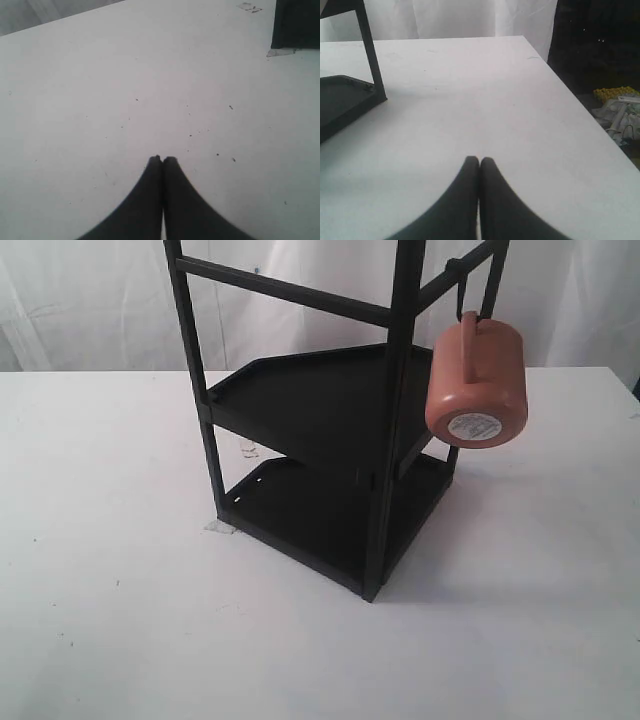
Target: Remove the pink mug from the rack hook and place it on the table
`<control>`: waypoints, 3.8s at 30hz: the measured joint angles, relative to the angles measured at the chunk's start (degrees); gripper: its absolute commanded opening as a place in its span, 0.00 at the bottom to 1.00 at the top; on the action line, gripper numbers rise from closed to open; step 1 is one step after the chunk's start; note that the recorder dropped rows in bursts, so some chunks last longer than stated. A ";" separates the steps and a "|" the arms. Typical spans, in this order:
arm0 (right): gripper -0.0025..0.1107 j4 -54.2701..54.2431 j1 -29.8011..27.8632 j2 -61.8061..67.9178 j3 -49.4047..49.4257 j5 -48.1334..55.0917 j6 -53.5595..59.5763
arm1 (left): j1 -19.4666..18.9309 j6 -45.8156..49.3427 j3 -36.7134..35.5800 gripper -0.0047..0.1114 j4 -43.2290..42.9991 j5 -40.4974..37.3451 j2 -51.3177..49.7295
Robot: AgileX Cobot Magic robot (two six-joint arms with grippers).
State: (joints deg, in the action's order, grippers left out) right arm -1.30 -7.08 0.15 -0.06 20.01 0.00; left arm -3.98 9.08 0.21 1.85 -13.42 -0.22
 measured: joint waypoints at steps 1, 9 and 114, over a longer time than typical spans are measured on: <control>0.02 0.00 0.00 0.00 0.00 0.00 0.00 | 0.00 0.00 0.00 0.04 0.00 0.00 0.00; 0.02 0.00 0.00 0.00 0.00 -5.18 0.00 | 0.00 0.00 0.00 0.04 0.00 0.00 0.00; 0.02 -29.64 9.47 50.67 -48.56 38.90 26.73 | 0.00 0.00 0.00 0.04 0.00 0.00 0.00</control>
State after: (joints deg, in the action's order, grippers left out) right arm -30.94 2.38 50.82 -48.62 58.91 26.73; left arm -3.98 9.08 0.21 1.85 -13.42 -0.22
